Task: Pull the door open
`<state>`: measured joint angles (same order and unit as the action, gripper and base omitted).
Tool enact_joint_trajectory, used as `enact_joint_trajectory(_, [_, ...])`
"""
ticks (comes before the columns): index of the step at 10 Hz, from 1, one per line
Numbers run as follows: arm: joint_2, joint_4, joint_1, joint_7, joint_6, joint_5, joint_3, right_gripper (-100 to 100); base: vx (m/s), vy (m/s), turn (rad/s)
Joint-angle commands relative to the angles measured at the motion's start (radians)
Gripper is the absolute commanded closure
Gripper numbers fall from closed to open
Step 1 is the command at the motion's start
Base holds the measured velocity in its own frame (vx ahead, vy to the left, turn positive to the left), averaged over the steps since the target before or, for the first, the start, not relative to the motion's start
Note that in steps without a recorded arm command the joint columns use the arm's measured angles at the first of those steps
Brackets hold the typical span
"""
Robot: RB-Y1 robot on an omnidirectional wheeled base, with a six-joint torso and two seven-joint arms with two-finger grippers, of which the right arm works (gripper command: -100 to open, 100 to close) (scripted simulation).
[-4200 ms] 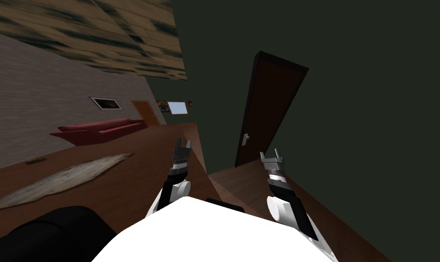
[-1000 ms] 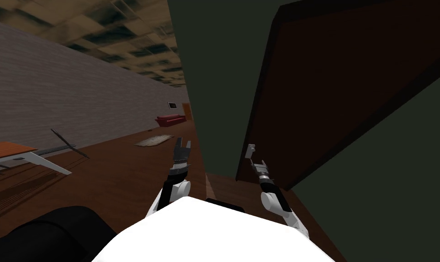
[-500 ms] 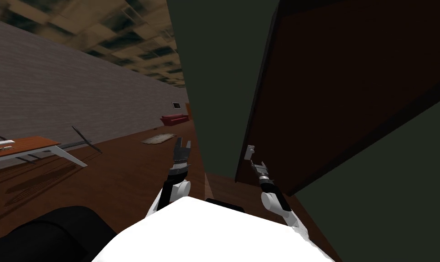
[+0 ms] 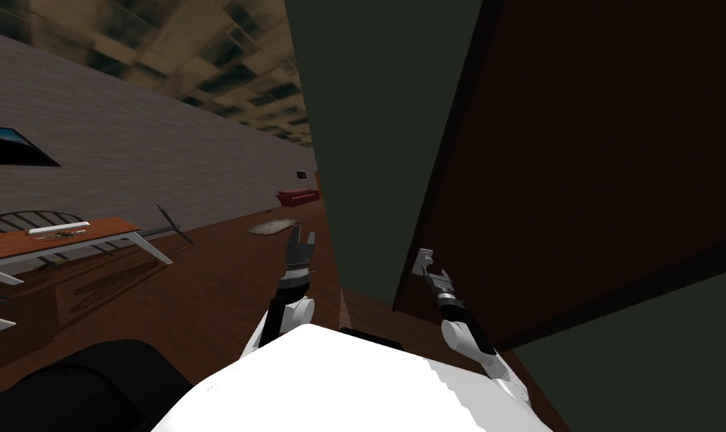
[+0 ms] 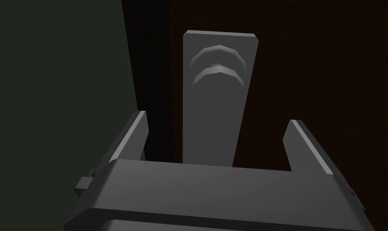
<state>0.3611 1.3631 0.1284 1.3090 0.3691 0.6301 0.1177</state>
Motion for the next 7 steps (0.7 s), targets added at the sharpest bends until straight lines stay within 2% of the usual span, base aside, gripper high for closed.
enact_joint_trajectory(1, [0.018,-0.026,-0.004,0.018,0.012,0.010,-0.023,-100,0.207,0.039,0.201])
enact_joint_trajectory(2, [0.018,-0.026,-0.004,0.018,0.012,0.010,-0.023,-100,0.136,0.020,0.067])
enact_joint_trajectory(3, [0.038,-0.044,-0.006,0.036,0.021,0.018,-0.038,-100,0.118,0.019,0.167])
enact_joint_trajectory(4, [0.026,-0.026,0.005,0.024,0.017,0.013,-0.030,-100,0.061,0.004,0.040])
enact_joint_trajectory(5, [0.026,-0.026,0.005,0.024,0.017,0.013,-0.030,100,-0.006,-0.005,-0.053])
enact_joint_trajectory(7, [0.026,-0.026,0.005,0.024,0.017,0.013,-0.030,100,-0.021,-0.011,-0.001])
